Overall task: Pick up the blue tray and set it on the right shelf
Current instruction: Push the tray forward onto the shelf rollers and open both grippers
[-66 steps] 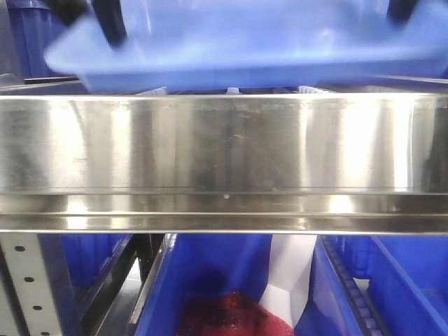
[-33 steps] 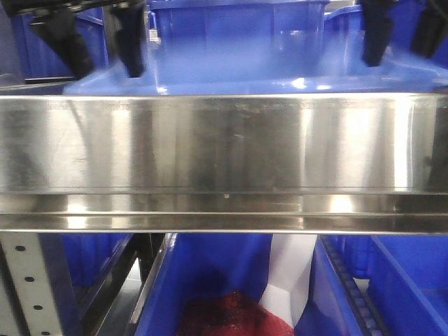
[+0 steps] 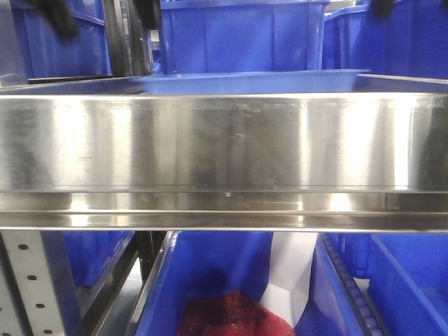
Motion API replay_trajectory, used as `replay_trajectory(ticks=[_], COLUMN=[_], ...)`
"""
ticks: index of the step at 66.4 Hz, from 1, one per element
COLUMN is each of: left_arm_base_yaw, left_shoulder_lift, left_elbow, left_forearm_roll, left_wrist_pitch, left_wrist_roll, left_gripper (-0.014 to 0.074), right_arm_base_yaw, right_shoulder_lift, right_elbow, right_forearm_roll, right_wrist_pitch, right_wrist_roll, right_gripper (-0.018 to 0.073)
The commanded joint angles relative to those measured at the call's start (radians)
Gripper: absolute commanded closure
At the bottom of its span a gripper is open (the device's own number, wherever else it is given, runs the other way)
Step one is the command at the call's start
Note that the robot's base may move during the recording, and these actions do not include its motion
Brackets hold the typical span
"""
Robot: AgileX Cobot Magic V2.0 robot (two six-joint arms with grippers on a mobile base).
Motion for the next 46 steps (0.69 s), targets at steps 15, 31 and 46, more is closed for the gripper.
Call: replay_trajectory(ticks=[15,31,46], left_arm_base_yaw=[-0.184,-0.222,-0.222], left_shoulder_lift=[-0.228,-0.465,-0.829], left_elbow=[0.019,0.344,0.796], left_forearm_roll=[0.248,0.243,0.176], left_wrist_pitch=[0.006,-0.188,-0.591], left_wrist_roll=[-0.043,-0.098,-0.098], left_gripper=[0.0589,0.0645,0.0645], right_arm_base_yaw=[0.000,0.000,0.000], right_shoulder_lift=[-0.414,-0.723,-1.008], right_elbow=[0.267,0.586,0.882], right_forearm_roll=[-0.021,-0.021,-0.021], right_wrist_pitch=[-0.178,-0.363,-0.553], right_wrist_roll=[-0.023,-0.037,-0.064], right_gripper=[0.0516,0.0508,0.0508])
